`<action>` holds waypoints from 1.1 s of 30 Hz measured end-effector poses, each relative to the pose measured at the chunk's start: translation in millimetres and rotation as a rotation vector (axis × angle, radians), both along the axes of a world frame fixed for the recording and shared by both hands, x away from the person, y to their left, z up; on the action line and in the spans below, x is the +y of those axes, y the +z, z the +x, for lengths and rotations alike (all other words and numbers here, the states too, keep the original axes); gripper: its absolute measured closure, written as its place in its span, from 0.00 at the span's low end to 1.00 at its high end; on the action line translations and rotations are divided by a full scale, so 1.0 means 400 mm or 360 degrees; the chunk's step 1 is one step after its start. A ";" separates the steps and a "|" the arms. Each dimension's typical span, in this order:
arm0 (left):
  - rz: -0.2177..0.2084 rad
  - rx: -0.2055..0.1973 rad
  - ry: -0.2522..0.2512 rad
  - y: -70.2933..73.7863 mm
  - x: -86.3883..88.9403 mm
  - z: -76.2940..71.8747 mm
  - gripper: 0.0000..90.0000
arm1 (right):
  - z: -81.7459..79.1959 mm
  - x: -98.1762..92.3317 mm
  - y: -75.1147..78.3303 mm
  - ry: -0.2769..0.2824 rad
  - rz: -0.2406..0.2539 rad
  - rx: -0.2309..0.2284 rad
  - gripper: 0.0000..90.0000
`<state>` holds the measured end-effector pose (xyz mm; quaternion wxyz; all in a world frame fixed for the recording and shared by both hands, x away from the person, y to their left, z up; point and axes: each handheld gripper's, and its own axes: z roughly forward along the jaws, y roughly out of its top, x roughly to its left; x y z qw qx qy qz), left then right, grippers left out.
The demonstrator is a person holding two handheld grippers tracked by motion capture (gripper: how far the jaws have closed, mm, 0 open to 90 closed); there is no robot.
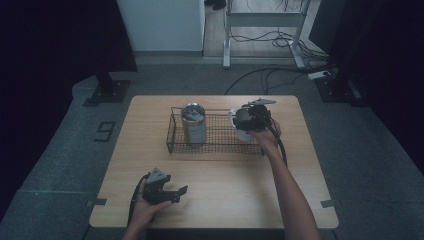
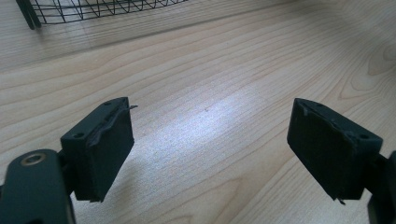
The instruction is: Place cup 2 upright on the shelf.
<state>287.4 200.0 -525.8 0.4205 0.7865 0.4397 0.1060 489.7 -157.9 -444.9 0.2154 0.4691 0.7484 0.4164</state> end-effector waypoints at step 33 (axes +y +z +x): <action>0.0011 0.0017 -0.0016 -0.006 -0.003 0.000 0.16 | 0.027 -0.005 -0.080 -0.0048 -0.0053 0.0132 0.06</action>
